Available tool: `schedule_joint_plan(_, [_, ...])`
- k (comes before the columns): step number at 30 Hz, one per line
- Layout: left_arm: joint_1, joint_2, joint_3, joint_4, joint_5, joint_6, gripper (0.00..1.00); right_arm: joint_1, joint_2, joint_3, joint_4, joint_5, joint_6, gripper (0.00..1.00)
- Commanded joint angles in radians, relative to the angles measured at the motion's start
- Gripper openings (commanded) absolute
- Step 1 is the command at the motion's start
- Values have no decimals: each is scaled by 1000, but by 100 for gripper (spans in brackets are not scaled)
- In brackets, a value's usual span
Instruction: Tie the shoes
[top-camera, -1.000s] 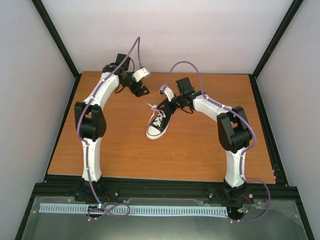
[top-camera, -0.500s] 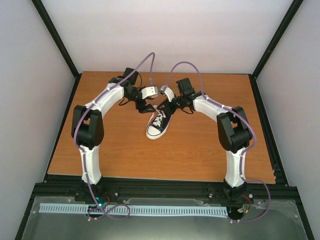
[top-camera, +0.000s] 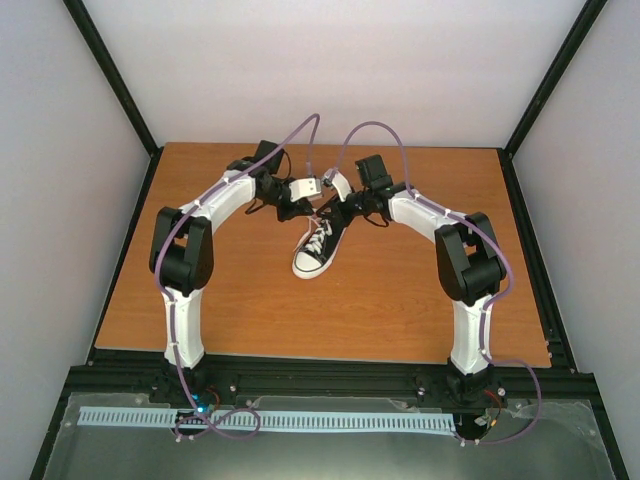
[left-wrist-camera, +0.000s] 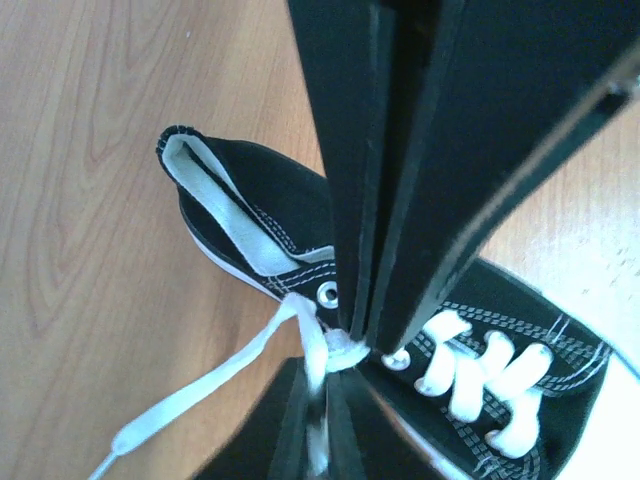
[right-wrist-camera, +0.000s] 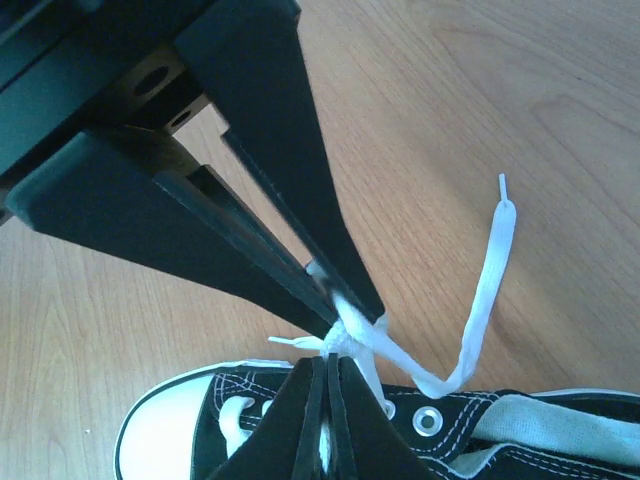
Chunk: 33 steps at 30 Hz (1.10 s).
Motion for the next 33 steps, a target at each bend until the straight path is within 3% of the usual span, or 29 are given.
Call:
schedule_joint_plan(1, [-5,-1,21,-9,59,24,2,-6,-29,-17,29,-25,6,3])
schedule_joint_plan(5, [-3,-1,51,-79,73,22,1,-16,-48,-36,59,30,35,5])
schedule_joint_plan(8, [2,-4,71,-102,75,-30,1,-14,-110,-75,89,102,72,17])
schedule_joint_plan(10, [4,-15,73,-112,71,-60,1,-4,-197,-182,158,110,85,27])
schedule_joint_plan(13, [3,-33,66,-116,74,-96,1,17,-327,-352,291,177,100,32])
schedule_joint_plan(19, [4,-36,72,-122,60,-158,1,92,-385,-509,461,164,102,32])
schedule_joint_plan(28, [4,-46,73,-131,53,-151,1,92,-192,-364,489,240,129,15])
schedule_joint_plan(33, [4,-44,70,-133,55,-144,1,85,-170,-358,516,368,140,12])
